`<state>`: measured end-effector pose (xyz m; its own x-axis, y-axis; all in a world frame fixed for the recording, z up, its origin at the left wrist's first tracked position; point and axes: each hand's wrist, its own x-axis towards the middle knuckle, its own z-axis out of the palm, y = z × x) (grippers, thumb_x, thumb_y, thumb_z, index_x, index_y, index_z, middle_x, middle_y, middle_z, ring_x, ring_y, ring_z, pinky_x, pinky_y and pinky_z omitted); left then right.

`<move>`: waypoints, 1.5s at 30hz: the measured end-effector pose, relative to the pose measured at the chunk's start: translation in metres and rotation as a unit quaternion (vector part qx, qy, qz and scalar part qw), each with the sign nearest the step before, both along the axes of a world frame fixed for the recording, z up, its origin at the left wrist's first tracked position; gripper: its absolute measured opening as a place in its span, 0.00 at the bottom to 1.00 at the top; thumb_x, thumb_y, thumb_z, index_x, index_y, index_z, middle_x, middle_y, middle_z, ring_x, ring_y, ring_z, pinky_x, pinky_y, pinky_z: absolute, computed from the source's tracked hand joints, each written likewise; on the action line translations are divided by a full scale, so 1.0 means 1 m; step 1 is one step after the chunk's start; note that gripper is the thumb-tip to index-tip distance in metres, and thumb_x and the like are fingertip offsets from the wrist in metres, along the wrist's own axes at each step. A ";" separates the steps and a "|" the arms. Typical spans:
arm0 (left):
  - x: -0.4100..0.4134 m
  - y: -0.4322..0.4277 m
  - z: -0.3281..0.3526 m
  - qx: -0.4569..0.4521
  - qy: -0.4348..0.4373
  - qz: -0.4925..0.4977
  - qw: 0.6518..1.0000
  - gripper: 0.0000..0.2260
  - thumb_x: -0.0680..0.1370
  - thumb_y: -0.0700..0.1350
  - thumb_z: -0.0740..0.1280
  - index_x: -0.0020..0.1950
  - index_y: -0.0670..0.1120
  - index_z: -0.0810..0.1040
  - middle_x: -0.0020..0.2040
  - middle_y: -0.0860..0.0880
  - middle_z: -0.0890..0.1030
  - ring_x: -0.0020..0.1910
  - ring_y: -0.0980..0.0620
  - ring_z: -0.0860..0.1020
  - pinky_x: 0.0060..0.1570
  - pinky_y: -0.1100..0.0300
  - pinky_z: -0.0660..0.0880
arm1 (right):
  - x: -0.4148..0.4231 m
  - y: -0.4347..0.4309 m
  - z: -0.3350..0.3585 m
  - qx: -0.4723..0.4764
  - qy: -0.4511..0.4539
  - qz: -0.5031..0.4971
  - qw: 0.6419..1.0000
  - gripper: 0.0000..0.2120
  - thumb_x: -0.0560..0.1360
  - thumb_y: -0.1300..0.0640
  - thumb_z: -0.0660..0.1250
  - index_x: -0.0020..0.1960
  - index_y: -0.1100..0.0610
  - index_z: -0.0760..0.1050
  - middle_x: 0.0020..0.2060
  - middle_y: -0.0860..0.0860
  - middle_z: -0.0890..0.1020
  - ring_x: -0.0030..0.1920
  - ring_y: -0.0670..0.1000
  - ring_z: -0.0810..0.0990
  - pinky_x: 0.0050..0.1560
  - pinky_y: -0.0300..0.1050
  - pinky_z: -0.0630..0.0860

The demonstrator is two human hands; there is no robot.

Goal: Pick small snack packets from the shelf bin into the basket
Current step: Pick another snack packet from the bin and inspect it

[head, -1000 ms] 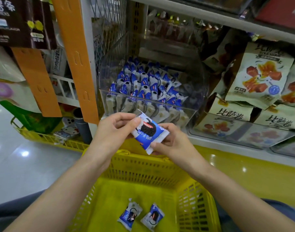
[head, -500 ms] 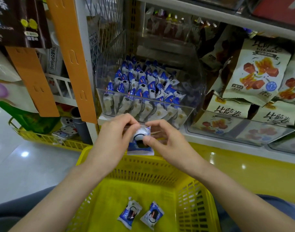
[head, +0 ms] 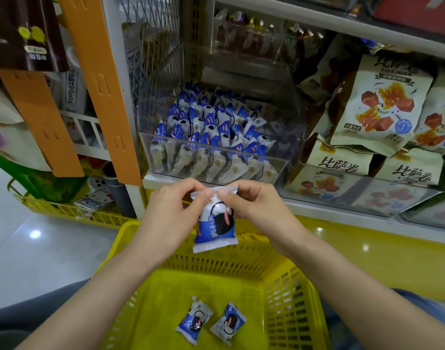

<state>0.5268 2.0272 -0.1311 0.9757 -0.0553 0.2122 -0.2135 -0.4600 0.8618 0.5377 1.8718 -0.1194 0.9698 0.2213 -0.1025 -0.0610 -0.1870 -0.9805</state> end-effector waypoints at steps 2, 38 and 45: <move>0.001 0.001 0.001 -0.023 0.021 -0.012 0.999 0.09 0.76 0.49 0.64 0.38 0.48 0.78 0.29 0.46 0.76 0.29 0.57 0.70 0.30 0.62 0.66 | -0.001 0.000 -0.001 -0.062 -0.080 -0.001 0.995 0.03 0.74 0.58 0.68 0.42 0.55 0.80 0.37 0.55 0.83 0.38 0.47 0.79 0.41 0.44 0.77; -0.003 -0.019 -0.008 -0.258 0.155 -0.003 0.954 0.07 0.80 0.46 0.58 0.50 0.55 0.74 0.46 0.58 0.81 0.44 0.66 0.79 0.51 0.65 0.75 | -0.003 0.008 -0.011 -0.226 -0.245 -0.042 0.942 0.10 0.73 0.54 0.69 0.54 0.53 0.79 0.48 0.44 0.80 0.46 0.40 0.79 0.47 0.34 0.77; -0.007 -0.015 -0.012 -0.074 0.066 0.007 0.995 0.05 0.80 0.46 0.60 0.53 0.49 0.73 0.40 0.55 0.79 0.37 0.64 0.76 0.35 0.72 0.70 | -0.004 0.006 -0.012 -0.290 -0.248 -0.027 0.924 0.09 0.78 0.56 0.62 0.55 0.53 0.78 0.42 0.49 0.84 0.42 0.47 0.82 0.45 0.50 0.78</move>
<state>0.5202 2.0125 -0.1428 0.9961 -0.0201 0.0864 -0.0882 -0.3280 0.9406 0.5335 1.8780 -0.1319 0.9372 0.2193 0.2713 0.3449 -0.6996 -0.6258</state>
